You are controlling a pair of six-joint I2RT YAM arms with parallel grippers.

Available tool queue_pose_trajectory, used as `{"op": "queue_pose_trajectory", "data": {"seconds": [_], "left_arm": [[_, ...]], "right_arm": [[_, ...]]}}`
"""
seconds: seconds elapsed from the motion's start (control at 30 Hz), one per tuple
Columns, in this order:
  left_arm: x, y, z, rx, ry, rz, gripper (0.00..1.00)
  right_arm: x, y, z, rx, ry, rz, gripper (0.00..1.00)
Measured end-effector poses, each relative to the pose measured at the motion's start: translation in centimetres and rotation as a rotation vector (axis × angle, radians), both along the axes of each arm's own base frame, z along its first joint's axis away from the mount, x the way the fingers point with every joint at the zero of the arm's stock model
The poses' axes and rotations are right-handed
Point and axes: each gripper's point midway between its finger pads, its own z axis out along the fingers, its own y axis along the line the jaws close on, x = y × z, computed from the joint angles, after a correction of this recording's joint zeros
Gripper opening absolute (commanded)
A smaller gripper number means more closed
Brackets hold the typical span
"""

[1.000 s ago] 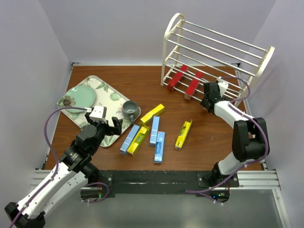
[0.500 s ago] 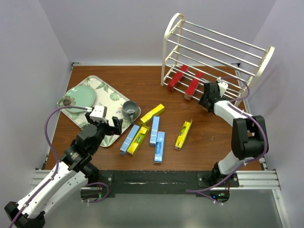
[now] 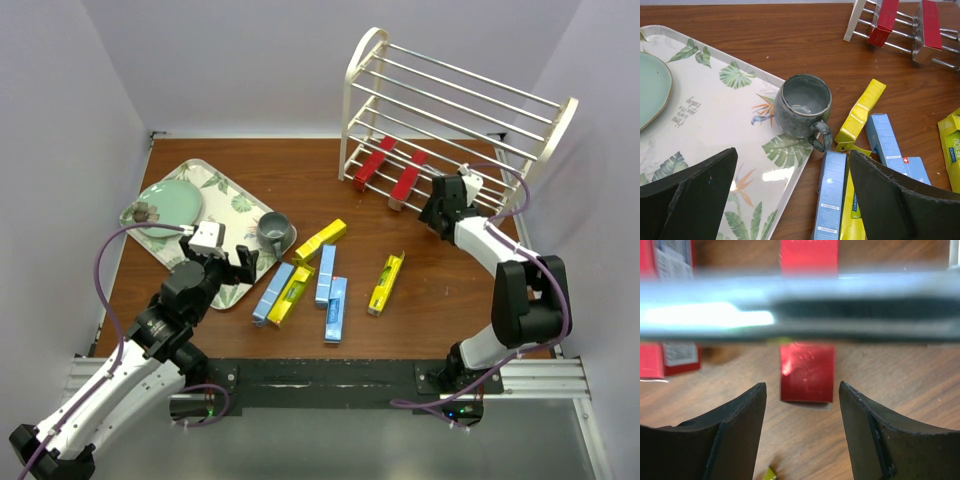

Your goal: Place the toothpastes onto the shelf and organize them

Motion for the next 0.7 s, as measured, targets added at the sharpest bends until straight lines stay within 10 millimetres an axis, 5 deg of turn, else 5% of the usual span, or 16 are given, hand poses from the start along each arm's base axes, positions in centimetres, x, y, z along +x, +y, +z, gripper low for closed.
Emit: {"op": "queue_pose_trajectory", "data": {"seconds": [0.33,0.7], "left_arm": [[-0.1,0.0,-0.2,0.004,0.006,0.000,1.00],[-0.1,0.1,-0.4,0.010,0.014,0.000,1.00]], "right_arm": [[-0.4,-0.1,-1.5,-0.008,0.039,0.002,0.45],[0.2,-0.4,-1.1,-0.027,0.037,0.010,0.40]]}}
